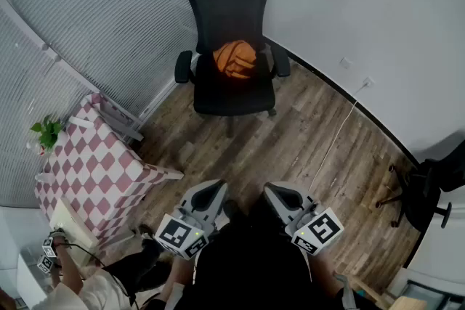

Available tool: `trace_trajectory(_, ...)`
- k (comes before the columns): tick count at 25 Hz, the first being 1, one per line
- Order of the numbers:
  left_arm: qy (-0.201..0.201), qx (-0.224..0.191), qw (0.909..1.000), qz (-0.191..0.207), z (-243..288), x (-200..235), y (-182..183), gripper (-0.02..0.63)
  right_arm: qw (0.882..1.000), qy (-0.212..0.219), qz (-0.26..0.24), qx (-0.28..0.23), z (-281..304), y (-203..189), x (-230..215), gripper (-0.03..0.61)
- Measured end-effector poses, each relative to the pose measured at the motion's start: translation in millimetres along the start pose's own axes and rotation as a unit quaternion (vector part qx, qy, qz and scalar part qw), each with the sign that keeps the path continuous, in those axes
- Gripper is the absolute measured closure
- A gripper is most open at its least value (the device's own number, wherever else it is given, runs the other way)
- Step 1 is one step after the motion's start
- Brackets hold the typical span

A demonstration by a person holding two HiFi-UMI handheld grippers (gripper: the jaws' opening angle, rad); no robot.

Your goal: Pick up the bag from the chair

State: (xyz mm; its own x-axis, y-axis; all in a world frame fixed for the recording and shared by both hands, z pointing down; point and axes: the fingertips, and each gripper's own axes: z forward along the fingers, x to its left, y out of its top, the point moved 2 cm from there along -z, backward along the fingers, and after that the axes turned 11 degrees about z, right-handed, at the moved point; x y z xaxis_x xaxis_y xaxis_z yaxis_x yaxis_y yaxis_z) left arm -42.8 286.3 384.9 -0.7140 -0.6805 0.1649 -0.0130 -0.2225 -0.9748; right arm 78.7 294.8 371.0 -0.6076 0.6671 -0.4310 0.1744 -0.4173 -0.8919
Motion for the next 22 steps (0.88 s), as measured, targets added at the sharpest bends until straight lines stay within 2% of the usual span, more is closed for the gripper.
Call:
trace_trajectory(9,0.007,-0.003,1.0000,-0.001,-5.1,5.4,-0.9,0.580,1.000,0.006,0.000,0.000,5.2,2.7,0.8,0.560)
trace_trajectory(17,0.003,-0.007,1.0000,-0.001,-8.6,11.6,-0.7,0.580,0.999,0.000,0.037,-0.039,9.0,16.7,-4.0,0.560)
trace_trajectory(22,-0.003,-0.004,1.0000,-0.007,-10.5,15.4,-5.4,0.580,0.999,-0.024,0.017,-0.033,9.7,14.9,-3.2,0.560)
